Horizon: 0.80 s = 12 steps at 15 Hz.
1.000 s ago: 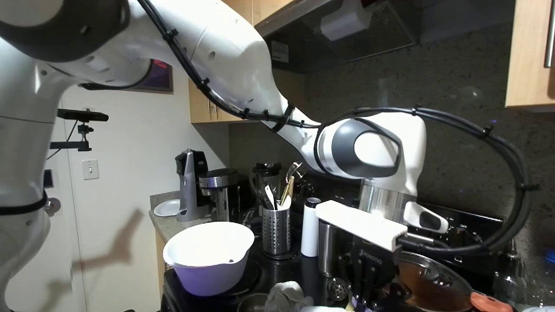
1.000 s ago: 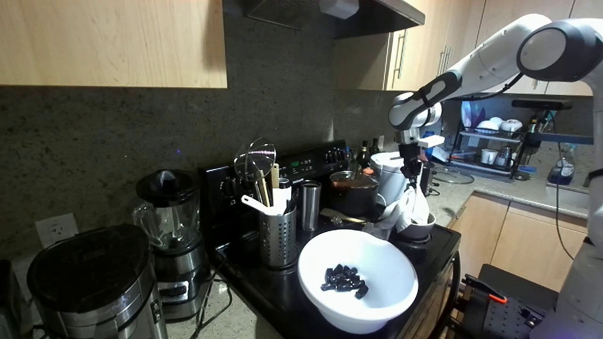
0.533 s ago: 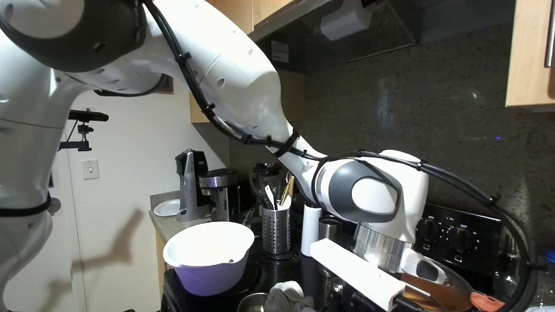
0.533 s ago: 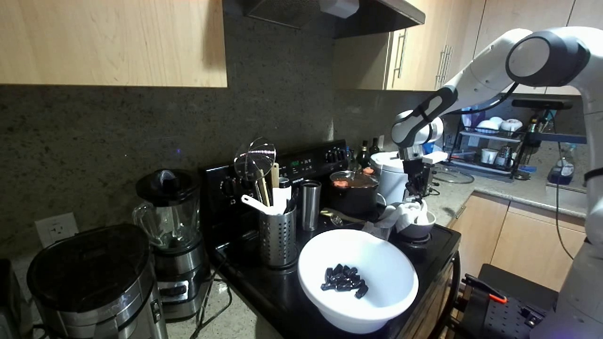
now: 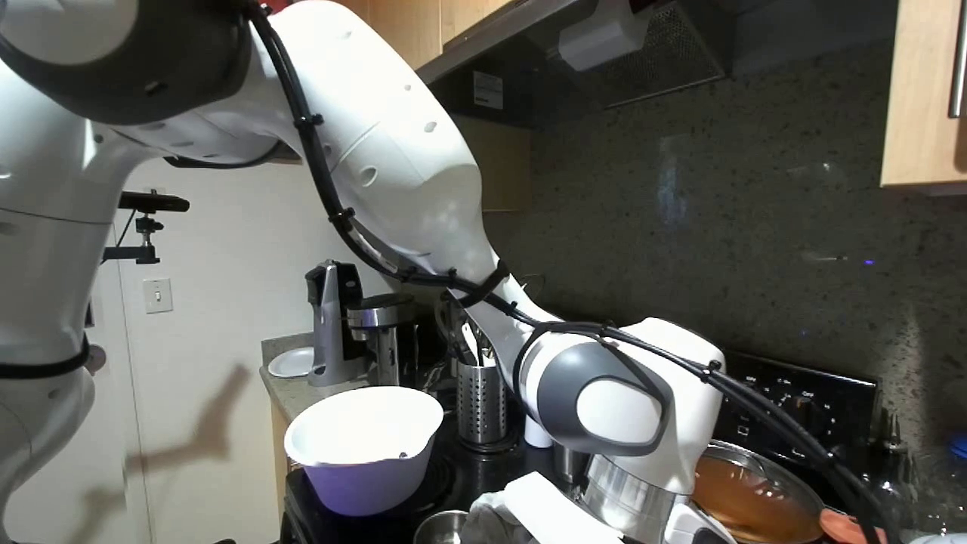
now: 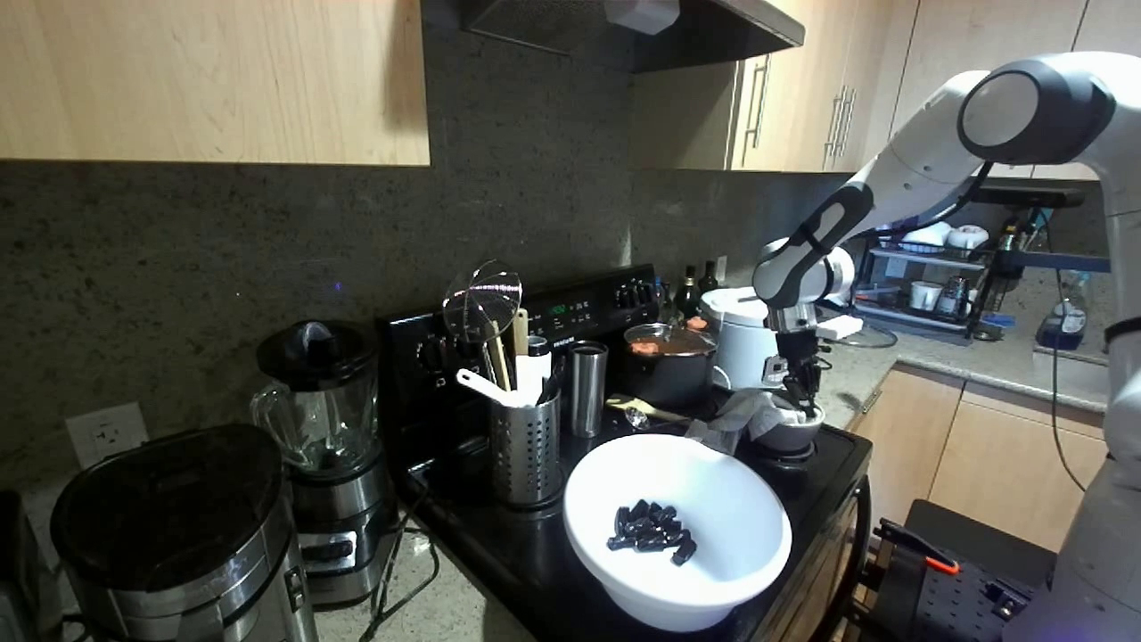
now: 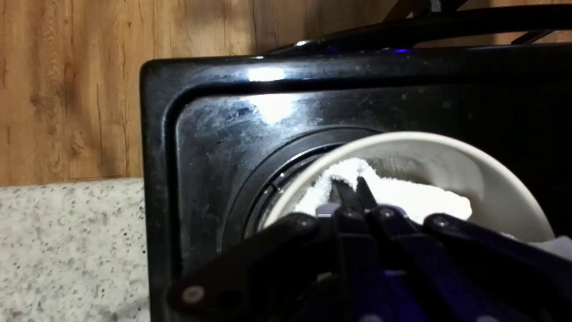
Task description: Use the white towel to wipe the white bowl on the right of the stove
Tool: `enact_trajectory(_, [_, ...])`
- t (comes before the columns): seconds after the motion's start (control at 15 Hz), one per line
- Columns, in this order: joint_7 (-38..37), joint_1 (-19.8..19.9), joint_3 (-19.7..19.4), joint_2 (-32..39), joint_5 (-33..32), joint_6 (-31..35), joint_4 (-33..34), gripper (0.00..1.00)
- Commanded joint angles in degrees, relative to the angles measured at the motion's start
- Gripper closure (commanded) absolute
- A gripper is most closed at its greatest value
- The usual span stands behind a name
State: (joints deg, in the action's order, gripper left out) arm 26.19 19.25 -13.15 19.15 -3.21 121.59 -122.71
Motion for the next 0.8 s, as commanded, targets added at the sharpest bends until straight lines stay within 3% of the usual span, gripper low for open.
enact_trajectory(0.0, [0.72, 0.28, 1.05, -1.77, 0.62, 0.1, -2.0, 1.0])
enact_trajectory(0.47, [0.46, -0.02, 4.14, -2.02, 9.52, -2.38, -0.54, 1.0])
enact_trajectory(0.73, [0.0, -0.46, 4.47, -2.11, 10.91, 2.08, -1.48, 1.0])
